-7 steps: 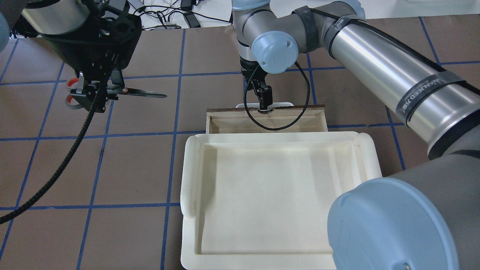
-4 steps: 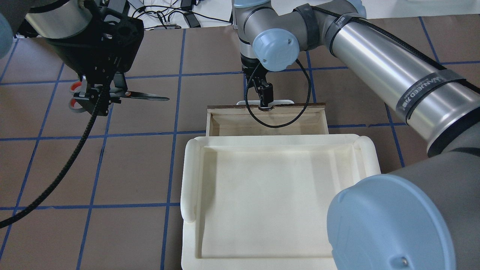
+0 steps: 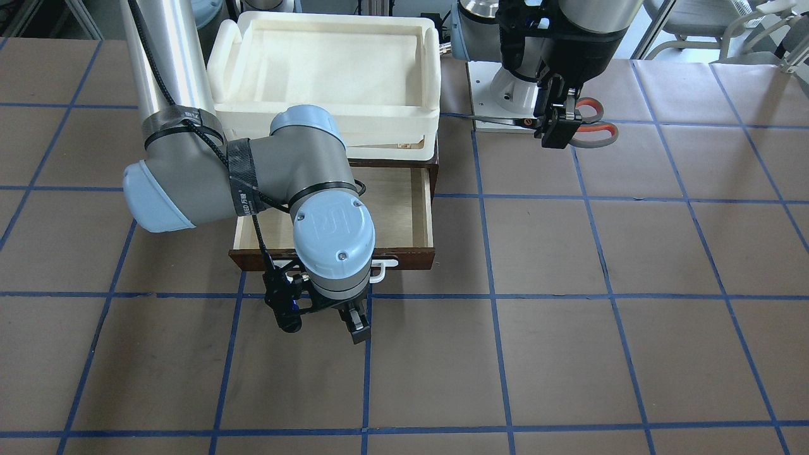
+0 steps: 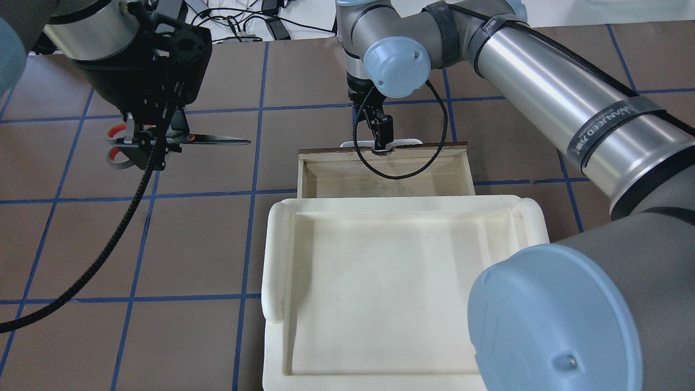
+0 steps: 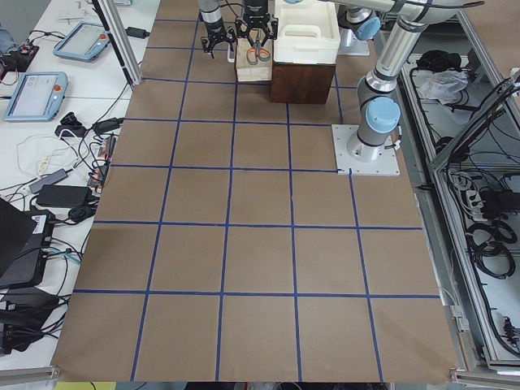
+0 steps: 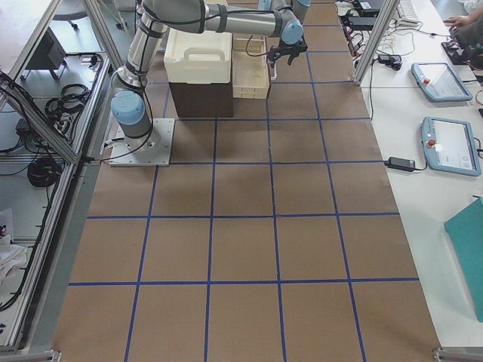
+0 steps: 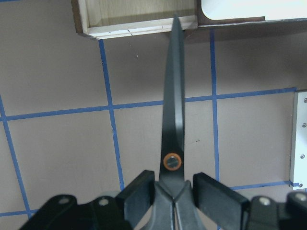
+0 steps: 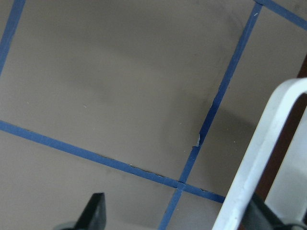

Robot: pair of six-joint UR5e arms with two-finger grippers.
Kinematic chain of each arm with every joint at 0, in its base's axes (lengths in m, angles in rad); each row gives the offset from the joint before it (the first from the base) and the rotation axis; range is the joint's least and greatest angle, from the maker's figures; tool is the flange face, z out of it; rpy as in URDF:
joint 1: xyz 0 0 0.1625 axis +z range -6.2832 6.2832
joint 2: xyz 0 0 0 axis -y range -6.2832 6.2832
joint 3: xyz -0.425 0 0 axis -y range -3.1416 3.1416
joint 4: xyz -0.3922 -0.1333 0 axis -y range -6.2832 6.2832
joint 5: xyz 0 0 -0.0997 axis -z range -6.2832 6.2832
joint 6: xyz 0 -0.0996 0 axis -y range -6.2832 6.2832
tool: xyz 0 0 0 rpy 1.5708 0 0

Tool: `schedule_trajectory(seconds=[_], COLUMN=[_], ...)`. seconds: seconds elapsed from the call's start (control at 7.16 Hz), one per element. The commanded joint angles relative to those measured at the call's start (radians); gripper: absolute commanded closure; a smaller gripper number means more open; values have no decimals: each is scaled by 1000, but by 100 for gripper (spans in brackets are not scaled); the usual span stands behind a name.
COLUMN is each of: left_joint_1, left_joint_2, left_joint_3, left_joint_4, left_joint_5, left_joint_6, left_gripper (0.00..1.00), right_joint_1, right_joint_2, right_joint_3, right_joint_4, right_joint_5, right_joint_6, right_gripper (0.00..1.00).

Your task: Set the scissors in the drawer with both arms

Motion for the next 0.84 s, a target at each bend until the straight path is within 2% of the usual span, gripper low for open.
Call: schedule_trajectory(seconds=[0.0, 0.7], left_joint_1=[0, 0], left_joint_2=[-4, -8], left_joint_3=[-1, -13], left_joint_4=[0, 2], left_joint_5=[-1, -1], left_joint_6=[-1, -79], left_gripper=[73, 73], right_joint_1=[-9, -15], right_joint_2=[14, 28], right_joint_3=[-2, -39], right_joint_4=[-19, -23], right_joint_5=[0, 6], right_joint_6=[-11, -14], right_gripper=[0, 0])
